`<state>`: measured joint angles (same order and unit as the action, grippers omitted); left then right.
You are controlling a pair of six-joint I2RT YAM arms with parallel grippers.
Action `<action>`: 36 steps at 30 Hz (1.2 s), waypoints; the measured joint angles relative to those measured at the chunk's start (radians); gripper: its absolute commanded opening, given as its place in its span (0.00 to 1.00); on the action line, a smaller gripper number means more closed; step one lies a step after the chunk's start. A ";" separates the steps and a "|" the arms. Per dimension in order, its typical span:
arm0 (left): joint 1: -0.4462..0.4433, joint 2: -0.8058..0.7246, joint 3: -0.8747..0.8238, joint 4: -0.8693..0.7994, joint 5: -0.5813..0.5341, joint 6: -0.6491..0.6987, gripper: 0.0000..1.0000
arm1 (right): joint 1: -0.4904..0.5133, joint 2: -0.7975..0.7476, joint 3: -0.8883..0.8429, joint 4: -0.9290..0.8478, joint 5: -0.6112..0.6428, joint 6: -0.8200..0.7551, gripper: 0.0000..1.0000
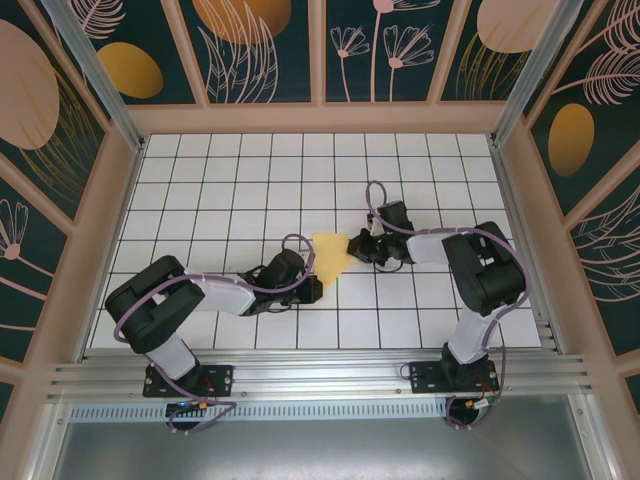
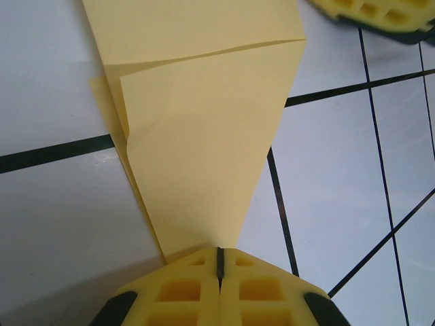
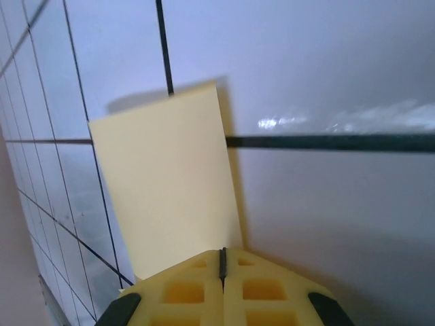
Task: Fold a paper plane with a square sheet of paper (pick it up from the middle)
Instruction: Third fold the triangle at the center of the table.
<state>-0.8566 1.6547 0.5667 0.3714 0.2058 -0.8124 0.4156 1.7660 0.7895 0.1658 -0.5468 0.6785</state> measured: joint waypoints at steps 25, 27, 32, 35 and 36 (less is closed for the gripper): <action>0.000 0.005 0.018 -0.030 0.005 0.013 0.00 | 0.155 -0.021 -0.117 0.100 -0.023 0.084 0.03; 0.000 0.005 0.018 -0.030 0.004 0.013 0.00 | 0.155 -0.021 -0.103 0.077 -0.006 0.078 0.03; 0.000 0.005 0.018 -0.030 0.004 0.013 0.00 | 0.122 -0.021 -0.094 0.061 0.003 0.058 0.03; 0.000 0.005 0.016 -0.026 0.005 0.013 0.00 | 0.087 -0.021 -0.094 0.062 0.004 0.047 0.04; 0.000 0.005 0.015 -0.024 0.004 0.012 0.00 | 0.074 -0.019 -0.094 0.064 0.002 0.040 0.04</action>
<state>-0.8566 1.6592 0.5816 0.3477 0.2100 -0.8001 0.4892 1.7466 0.6956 0.2298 -0.5446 0.7185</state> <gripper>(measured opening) 0.069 0.060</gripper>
